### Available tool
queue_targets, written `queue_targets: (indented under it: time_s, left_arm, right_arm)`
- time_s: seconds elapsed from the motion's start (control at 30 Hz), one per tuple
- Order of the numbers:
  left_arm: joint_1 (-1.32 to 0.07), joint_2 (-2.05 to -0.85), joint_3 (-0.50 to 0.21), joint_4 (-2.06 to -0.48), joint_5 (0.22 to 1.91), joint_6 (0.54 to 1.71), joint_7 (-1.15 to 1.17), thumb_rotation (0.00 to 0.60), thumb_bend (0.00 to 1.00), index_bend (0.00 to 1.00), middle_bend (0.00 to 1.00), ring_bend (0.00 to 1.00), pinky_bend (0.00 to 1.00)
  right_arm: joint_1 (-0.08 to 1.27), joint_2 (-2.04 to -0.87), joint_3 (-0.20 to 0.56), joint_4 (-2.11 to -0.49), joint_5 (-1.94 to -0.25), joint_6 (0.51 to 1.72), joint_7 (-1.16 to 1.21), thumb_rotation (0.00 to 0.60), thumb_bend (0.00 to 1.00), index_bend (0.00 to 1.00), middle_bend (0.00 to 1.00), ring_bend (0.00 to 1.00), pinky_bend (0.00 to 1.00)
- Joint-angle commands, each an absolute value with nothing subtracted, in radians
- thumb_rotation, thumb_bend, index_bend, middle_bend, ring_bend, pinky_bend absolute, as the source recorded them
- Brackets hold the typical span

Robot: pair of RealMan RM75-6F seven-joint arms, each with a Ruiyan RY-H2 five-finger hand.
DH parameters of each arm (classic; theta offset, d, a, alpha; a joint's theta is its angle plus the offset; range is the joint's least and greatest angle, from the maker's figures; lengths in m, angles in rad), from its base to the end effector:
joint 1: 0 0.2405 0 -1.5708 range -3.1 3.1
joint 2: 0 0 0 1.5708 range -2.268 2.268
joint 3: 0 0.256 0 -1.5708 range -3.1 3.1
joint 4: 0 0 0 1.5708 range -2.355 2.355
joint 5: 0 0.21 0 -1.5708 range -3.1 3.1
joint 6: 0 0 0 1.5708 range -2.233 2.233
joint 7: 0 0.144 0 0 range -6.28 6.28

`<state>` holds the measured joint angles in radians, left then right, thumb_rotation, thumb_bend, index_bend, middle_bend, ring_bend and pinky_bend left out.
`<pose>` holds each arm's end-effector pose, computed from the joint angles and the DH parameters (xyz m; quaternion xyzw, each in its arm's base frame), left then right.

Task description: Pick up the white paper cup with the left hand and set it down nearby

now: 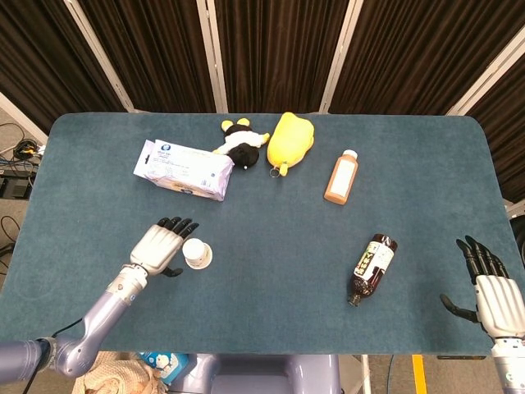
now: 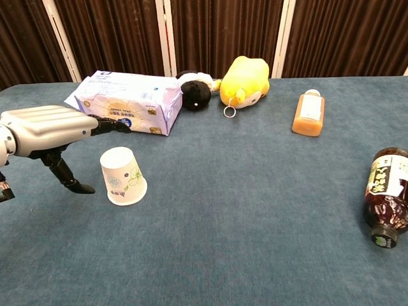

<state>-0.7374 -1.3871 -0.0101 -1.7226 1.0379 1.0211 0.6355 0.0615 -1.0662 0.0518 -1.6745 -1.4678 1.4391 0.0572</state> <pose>-0.1660 0.2976 0.0052 -0.8113 -0.3037 -0.2616 0.4255 -0.3132 -0.1733 0.1659 0.5745 -0.4337 0.3847 0.5778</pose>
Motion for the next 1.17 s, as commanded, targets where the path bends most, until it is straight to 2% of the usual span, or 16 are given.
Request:
queue_targets:
  time_s: [0.03,0.43,0.63,0.73,0.8,0.97,1.17]
  left_arm:
    - [-0.716,-1.361,-0.008,-1.759,1.05,1.055,0.62,0.6,0.14,0.05,0.05,0.06,0.17]
    - [-0.49,-1.197,0.086,-1.832,1.323,1.385,0.477,0.6,0.14,0.05,0.04,0.06,0.16]
    - [-0.365,-1.12,0.145,-1.777,1.419,1.517,0.404,0.6,0.05,0.0,0.0,0.0,0.07]
    - [-0.306,-1.099,0.165,-1.757,1.433,1.561,0.33,0.6,0.04,0.0,0.0,0.0,0.03]
    - [-0.235,-1.12,0.174,-1.689,1.455,1.638,0.249,0.6,0.04,0.0,0.0,0.0,0.02]
    - [-0.199,-1.149,0.146,-1.603,1.497,1.68,0.188,0.6,0.04,0.0,0.0,0.0,0.01]
    - [-0.194,-1.171,0.11,-1.561,1.48,1.636,0.17,0.6,0.04,0.0,0.0,0.0,0.01]
  right_arm:
    - [0.062,-1.066,0.052,-1.674,-1.468,1.44,0.057,0.6,0.24,0.0,0.0,0.0,0.11]
    - [0.062,-1.067,0.052,-1.668,-1.468,1.439,0.039,0.6,0.24,0.0,0.0,0.0,0.11]
    - [0.062,-1.073,0.054,-1.661,-1.464,1.443,0.006,0.6,0.24,0.0,0.0,0.0,0.11]
    - [0.061,-1.076,0.055,-1.658,-1.464,1.447,-0.005,0.6,0.24,0.0,0.0,0.0,0.11]
    - [0.059,-1.078,0.055,-1.655,-1.467,1.454,-0.014,0.6,0.24,0.0,0.0,0.0,0.11]
    - [0.061,-1.083,0.053,-1.644,-1.477,1.456,-0.021,0.6,0.24,0.0,0.0,0.0,0.11]
    - [0.063,-1.086,0.053,-1.643,-1.476,1.453,-0.029,0.6,0.24,0.0,0.0,0.0,0.11]
